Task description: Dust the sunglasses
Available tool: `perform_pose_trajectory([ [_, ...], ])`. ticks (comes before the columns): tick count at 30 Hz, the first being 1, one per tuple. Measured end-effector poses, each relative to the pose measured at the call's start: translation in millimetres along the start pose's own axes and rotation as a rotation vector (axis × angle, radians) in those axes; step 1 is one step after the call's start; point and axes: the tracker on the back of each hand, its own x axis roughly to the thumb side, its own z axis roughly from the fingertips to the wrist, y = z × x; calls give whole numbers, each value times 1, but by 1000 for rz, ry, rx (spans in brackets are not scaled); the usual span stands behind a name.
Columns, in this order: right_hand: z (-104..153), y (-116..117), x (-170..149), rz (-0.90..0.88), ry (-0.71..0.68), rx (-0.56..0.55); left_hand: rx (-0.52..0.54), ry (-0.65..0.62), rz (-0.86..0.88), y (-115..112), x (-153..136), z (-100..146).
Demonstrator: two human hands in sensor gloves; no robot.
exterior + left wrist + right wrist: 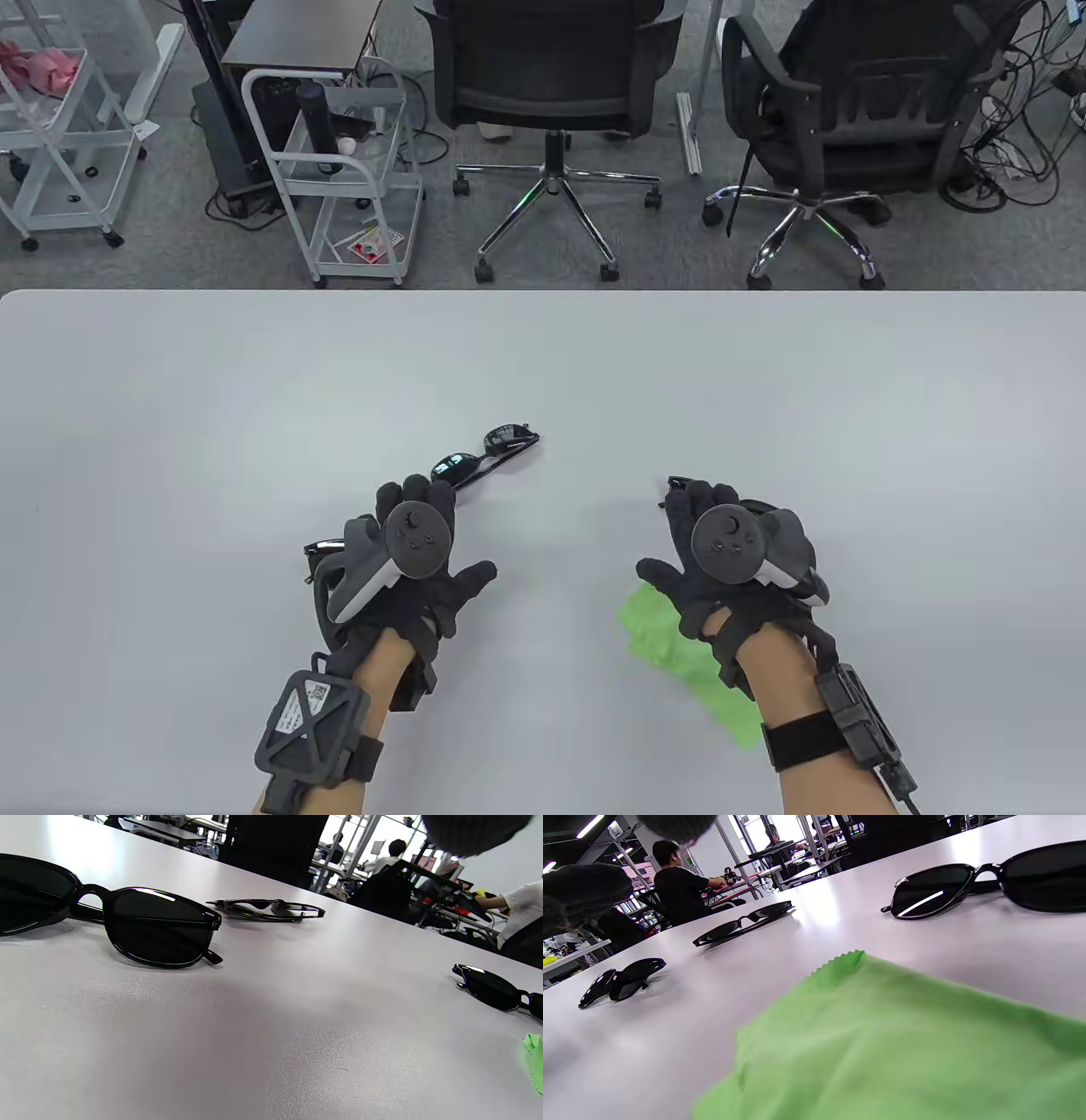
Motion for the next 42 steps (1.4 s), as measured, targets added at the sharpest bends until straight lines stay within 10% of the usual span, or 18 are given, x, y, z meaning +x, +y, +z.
perform_pose_trajectory([
  [23, 1, -2, -4, -2, 7, 5, 9, 18, -33, 7, -9, -8],
  [42, 0, 0, -1, 11, -9, 39, 40, 326, -377, -5, -75, -30],
])
